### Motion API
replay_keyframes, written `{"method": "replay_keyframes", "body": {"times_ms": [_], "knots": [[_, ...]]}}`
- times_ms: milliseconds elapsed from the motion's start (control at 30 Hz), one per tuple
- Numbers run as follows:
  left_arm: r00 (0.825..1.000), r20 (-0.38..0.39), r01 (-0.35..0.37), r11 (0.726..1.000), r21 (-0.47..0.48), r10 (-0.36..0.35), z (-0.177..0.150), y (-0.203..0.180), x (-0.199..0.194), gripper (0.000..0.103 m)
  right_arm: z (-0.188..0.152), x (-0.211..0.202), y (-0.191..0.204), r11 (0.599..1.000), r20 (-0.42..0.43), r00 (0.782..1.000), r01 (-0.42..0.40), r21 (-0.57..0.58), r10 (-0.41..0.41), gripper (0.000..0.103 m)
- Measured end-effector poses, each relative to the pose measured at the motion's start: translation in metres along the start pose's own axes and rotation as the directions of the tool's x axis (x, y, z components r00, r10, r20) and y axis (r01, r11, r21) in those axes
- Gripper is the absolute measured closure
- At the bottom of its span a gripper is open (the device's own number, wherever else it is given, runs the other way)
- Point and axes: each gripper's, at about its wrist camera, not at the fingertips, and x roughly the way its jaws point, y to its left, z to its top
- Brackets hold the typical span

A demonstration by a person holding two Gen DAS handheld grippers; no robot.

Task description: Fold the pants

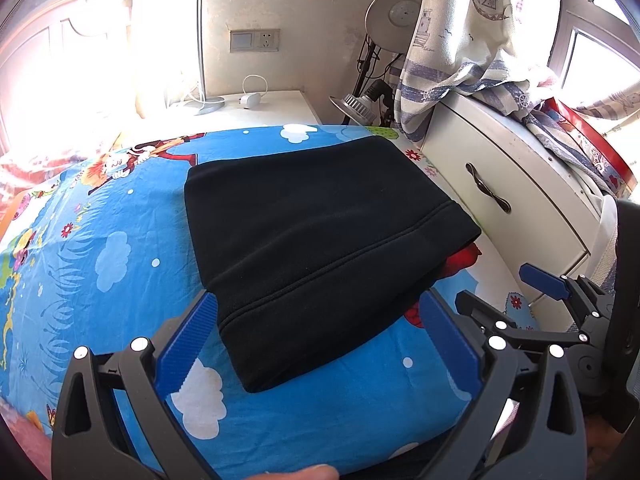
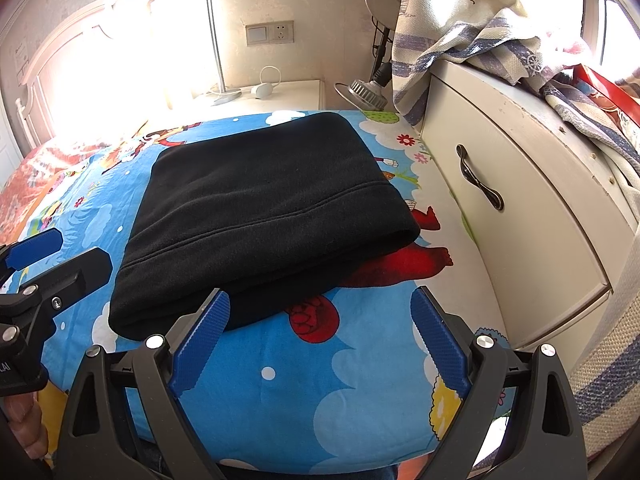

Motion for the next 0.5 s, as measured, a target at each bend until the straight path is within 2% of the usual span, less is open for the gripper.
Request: {"method": "replay_keyframes", "body": {"times_ms": [500], "knots": [[1.000,0.006,0.000,1.000,-0.008,0.000,0.0015,-0.0008,0.0003,0.002,0.0003,0.0008,-0.0012,1.000,-0.002,1.000,0.001,0.001,-0.001,0.015]]}}
